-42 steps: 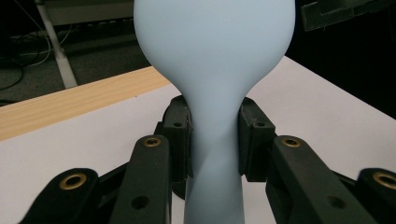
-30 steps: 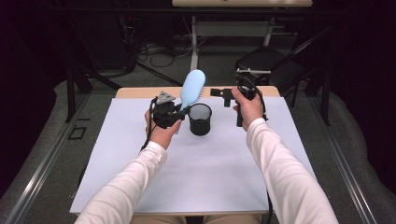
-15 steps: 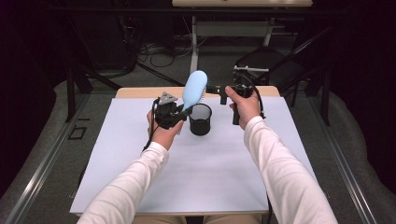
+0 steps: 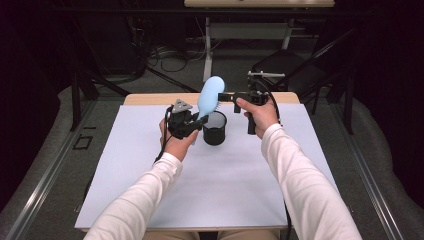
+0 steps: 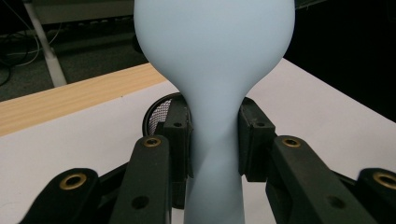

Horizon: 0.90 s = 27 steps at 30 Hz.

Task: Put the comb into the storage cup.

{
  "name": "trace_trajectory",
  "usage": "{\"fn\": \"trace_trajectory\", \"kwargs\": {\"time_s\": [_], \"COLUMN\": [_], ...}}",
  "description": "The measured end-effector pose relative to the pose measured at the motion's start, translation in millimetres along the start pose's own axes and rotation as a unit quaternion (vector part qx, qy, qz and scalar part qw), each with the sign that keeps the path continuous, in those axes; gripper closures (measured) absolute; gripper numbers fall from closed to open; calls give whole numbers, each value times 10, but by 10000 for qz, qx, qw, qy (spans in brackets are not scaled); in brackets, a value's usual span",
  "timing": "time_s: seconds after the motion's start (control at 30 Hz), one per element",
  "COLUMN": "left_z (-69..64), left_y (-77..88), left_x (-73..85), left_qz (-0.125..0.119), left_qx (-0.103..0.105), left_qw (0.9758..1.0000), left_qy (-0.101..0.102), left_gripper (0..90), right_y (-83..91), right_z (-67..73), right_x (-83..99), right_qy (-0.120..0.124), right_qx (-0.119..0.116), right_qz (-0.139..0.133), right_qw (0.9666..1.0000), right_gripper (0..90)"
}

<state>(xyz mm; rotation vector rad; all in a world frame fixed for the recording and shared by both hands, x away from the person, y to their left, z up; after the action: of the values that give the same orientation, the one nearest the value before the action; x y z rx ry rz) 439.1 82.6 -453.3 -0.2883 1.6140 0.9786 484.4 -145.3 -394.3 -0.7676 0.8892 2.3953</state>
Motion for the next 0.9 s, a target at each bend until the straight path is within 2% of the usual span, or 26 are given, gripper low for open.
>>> {"fn": "trace_trajectory", "kwargs": {"time_s": [0.13, 0.43, 0.67, 0.9], "left_z": [-20, -71, -117, -166], "left_y": [-4, -15, -18, -15], "left_x": [-2, -7, -11, -15], "left_qz": [-15, -28, -61, -82], "left_qx": [44, 87, 149, 223], "left_qw": [10000, 9999, 9998, 9996], "left_qy": [-4, -47, -70, -167], "left_gripper": [694, 694, 694, 694], "right_y": [-12, -39, -45, -33], "right_z": [5, 36, 30, 18], "right_x": [4, 24, 20, 10], "right_qy": [-54, 71, 20, -135], "right_qx": [-57, -54, -83, -199], "right_qz": [2, 14, -16, -26], "right_qw": [10000, 10000, 10000, 9997], "right_gripper": [148, 160, 169, 187]}}
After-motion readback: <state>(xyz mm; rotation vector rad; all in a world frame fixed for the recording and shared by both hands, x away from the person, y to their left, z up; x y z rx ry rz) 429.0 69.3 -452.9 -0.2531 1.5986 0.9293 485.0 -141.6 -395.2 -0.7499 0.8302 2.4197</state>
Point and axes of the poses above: each handheld gripper's, and its own axes: y roughly backward along the jaws, x roughly out of its underside, z roughly to its left, the point moved 1 cm from there along -y, roughly forward along the jaws, and after that the axes turned 10 degrees about -y, right-handed, at the moved point
